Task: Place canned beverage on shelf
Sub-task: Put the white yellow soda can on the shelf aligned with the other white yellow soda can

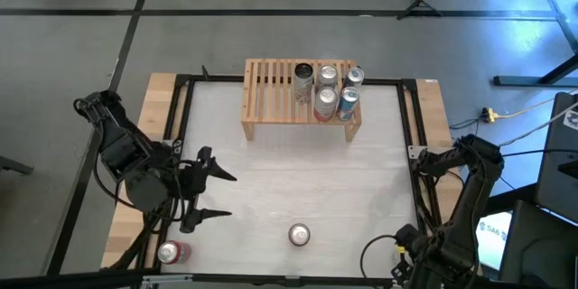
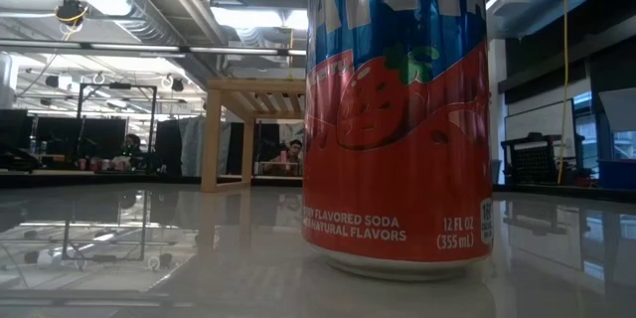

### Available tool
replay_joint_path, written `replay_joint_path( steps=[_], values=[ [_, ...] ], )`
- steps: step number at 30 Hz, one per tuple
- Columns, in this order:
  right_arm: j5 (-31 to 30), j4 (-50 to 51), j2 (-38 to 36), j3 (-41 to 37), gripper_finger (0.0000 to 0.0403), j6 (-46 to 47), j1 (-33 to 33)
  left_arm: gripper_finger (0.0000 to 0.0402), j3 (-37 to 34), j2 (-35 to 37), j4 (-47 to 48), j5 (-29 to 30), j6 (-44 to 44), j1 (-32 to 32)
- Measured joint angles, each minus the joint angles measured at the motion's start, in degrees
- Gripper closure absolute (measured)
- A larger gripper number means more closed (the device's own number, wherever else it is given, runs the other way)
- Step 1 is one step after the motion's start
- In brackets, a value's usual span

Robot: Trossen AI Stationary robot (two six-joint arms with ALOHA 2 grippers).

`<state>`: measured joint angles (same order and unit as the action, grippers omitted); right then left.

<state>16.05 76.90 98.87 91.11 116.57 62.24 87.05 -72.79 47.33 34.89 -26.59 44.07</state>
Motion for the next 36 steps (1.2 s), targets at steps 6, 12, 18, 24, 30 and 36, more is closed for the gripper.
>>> replay_joint_path(
  steps=[6,12,18,24,30,36],
  values=[
    [-0.6,-0.2,-0.1,1.6,0.0091,0.0,0.0,0.004,0.0,0.0,0.0,0.0,0.2,0.0],
    [-0.5,2.9,-0.2,4.3,0.0091,1.5,0.0,0.004,0.0,0.0,0.1,0.0,1.2,0.0],
    [-1.5,4.4,-0.2,2.5,0.0091,1.5,0.0,0.004,0.0,0.0,0.1,0.1,1.7,0.0],
    [-1.5,1.2,-0.2,-0.3,0.0091,0.2,0.0,0.004,0.0,0.0,0.1,0.1,1.7,0.0],
    [-1.5,0.6,-0.2,-2.8,0.0091,-0.3,0.0,0.004,0.0,0.0,0.1,0.1,1.7,0.0],
    [0.3,-2.5,-0.2,-4.6,0.0106,-4.2,0.0,0.004,0.0,0.0,0.0,0.1,1.5,0.0]
  ],
)
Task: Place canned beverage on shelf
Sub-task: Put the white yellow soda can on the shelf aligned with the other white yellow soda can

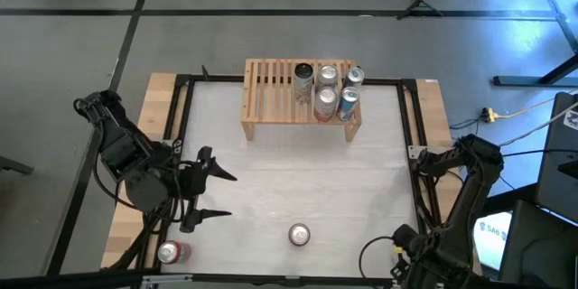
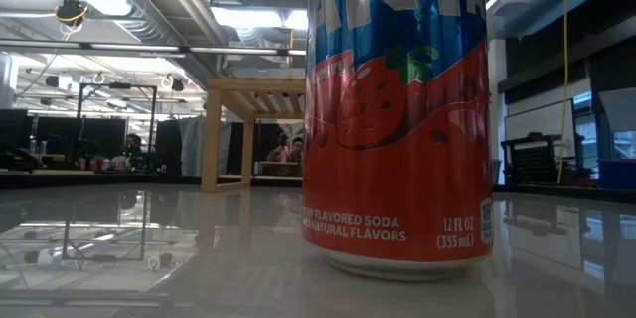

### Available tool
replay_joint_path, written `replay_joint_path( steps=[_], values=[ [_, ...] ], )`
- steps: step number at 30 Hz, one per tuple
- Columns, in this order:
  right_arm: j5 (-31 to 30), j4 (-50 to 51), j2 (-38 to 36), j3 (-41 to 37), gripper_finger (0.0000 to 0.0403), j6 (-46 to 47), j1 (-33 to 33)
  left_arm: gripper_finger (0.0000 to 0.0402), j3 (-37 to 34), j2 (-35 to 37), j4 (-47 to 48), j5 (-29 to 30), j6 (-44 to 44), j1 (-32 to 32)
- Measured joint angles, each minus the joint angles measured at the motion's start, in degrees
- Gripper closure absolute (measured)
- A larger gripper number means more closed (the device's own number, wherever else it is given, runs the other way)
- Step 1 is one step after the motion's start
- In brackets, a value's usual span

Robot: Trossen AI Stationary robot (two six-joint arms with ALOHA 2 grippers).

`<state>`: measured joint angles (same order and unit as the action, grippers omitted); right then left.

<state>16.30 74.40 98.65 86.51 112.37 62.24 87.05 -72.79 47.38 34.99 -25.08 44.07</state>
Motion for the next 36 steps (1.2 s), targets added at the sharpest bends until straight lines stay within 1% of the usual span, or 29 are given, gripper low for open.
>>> replay_joint_path(
  steps=[5,8,11,15,18,24,28,31,36],
  values=[
    [-0.1,0.2,0.0,0.0,0.0172,-2.5,0.0,0.004,0.0,0.0,-1.6,-0.1,-0.2,0.0],
    [-0.5,0.3,0.0,0.0,0.0173,-4.1,-0.2,0.004,0.0,0.0,-1.8,-0.1,-0.2,0.0],
    [-2.4,0.8,0.1,1.7,0.0173,-8.0,-1.9,0.004,0.0,0.0,-1.8,-0.1,-0.2,0.0],
    [-9.7,1.9,0.0,5.2,0.0173,-14.9,-6.0,0.004,0.0,0.0,-1.9,-0.2,-1.4,0.0],
    [-12.1,4.1,0.0,6.9,0.0173,-22.3,-10.0,0.004,0.0,0.0,-1.9,-1.5,-2.7,0.0],
    [-14.7,10.0,0.0,8.2,0.0173,-40.4,-18.3,0.004,0.0,0.0,-1.9,-1.0,-5.1,0.0],
    [-15.3,10.1,0.0,8.2,0.0173,-53.2,-23.5,0.004,0.0,-0.5,-1.9,-0.9,-6.2,0.0],
    [-16.3,11.0,0.0,8.3,0.0173,-62.8,-26.9,0.004,0.0,-1.6,-1.9,0.3,-6.7,0.0],
    [-17.3,12.6,0.0,8.3,0.0173,-78.2,-32.8,0.004,0.0,-4.3,-2.2,1.3,-11.7,-0.4]
  ],
)
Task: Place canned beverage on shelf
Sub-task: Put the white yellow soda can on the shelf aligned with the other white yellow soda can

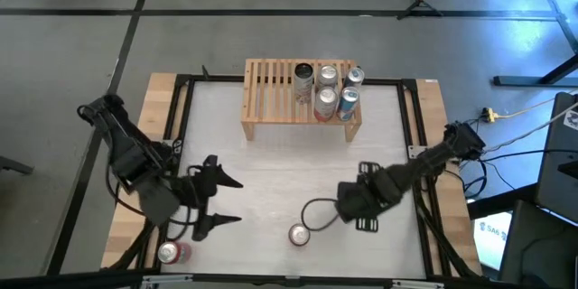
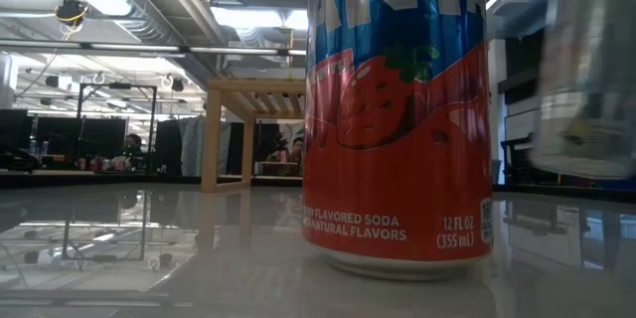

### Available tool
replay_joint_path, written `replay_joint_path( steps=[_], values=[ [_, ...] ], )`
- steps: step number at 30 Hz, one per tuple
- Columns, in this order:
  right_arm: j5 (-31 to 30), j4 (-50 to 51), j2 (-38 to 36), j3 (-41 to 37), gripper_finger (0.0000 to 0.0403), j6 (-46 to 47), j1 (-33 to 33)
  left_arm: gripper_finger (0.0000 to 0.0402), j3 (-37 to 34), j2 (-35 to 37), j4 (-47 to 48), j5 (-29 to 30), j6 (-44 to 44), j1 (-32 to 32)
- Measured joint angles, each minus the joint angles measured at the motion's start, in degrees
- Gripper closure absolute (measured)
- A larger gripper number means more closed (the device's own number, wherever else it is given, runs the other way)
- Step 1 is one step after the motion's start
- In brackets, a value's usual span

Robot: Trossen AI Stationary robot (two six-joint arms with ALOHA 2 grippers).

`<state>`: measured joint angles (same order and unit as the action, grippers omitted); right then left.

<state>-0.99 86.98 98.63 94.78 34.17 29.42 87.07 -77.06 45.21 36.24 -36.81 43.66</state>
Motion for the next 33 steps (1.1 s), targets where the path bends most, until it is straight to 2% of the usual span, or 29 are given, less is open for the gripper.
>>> replay_joint_path(
  steps=[7,10,13,25,27,33],
  values=[
    [-0.5,0.1,0.0,-1.2,0.0173,-23.4,-4.6,0.004,0.0,-4.0,-1.6,0.9,-3.2,0.2],
    [-3.1,-0.1,0.4,-2.8,0.0173,-31.8,-5.5,0.004,0.0,-5.0,-3.6,2.8,-3.4,0.0],
    [-5.4,-0.1,1.7,-5.0,0.0173,-34.9,-6.7,0.004,0.0,-5.5,-5.2,4.9,-3.3,0.0],
    [-4.5,-5.0,2.5,-5.7,0.0173,-39.4,-6.9,0.004,0.0,-5.6,-6.0,6.3,-3.3,0.0],
    [-4.5,-5.6,2.5,-5.8,0.0155,-39.4,-6.9,0.004,0.0,-5.6,-6.0,6.3,-3.2,-0.2],
    [-5.4,-7.8,2.9,-6.0,0.0036,-37.9,-6.9,0.004,0.0,-5.6,-5.9,6.2,-3.1,-0.7]
  ],
)
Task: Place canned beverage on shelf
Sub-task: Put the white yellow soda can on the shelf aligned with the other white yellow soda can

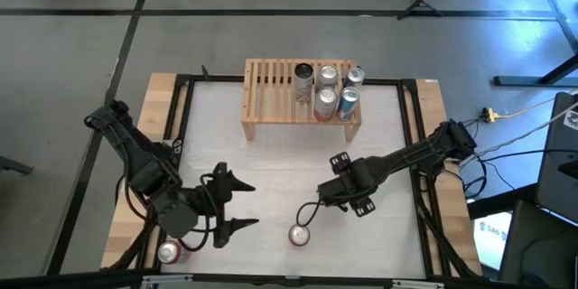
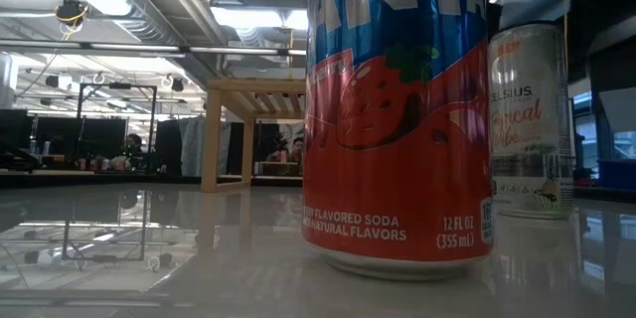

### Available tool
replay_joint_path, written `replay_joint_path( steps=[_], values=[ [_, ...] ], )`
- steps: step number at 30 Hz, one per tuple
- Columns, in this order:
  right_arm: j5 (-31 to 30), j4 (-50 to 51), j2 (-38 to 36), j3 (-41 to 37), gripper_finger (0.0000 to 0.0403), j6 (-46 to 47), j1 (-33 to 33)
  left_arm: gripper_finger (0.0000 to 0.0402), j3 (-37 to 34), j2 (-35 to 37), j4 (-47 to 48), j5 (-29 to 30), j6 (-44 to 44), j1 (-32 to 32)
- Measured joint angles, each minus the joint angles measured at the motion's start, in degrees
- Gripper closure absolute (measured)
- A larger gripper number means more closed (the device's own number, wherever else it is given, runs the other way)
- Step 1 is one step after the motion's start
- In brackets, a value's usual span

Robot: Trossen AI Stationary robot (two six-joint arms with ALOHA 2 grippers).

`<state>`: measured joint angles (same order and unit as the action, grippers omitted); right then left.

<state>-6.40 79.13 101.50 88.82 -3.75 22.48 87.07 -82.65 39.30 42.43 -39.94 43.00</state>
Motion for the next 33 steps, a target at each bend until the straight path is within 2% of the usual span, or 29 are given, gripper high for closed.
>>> replay_joint_path(
  steps=[3,8,12,18,25,27,29,33],
  values=[
    [0.2,0.0,-0.5,0.1,0.0013,0.7,0.0,0.004,0.0,0.0,0.0,-1.5,0.0,-0.3],
    [1.5,1.2,-1.2,1.3,0.0033,3.7,0.0,0.004,0.0,0.0,0.1,-2.6,1.5,-0.4],
    [2.4,4.5,-2.1,6.6,0.0044,7.3,0.0,0.004,0.0,0.0,0.1,-3.1,2.8,-0.6],
    [1.6,2.2,-5.3,13.2,0.0044,18.0,1.3,0.004,0.0,0.0,0.0,-4.8,4.7,-1.8],
    [-0.8,1.3,-11.2,13.6,0.0043,35.6,6.5,0.004,0.0,0.0,-2.0,-7.8,6.0,-5.2],
    [-4.4,1.6,-12.6,13.6,0.0043,40.2,9.1,0.004,0.0,0.0,-2.0,-9.4,6.1,-7.0],
    [-10.7,2.5,-13.7,13.6,0.0043,44.5,12.3,0.004,0.0,0.0,-2.2,-11.4,6.3,-9.2],
    [-21.2,7.5,-14.3,13.6,0.0043,52.1,18.9,0.004,0.0,-0.8,-6.2,-15.3,11.6,-13.4]
  ],
)
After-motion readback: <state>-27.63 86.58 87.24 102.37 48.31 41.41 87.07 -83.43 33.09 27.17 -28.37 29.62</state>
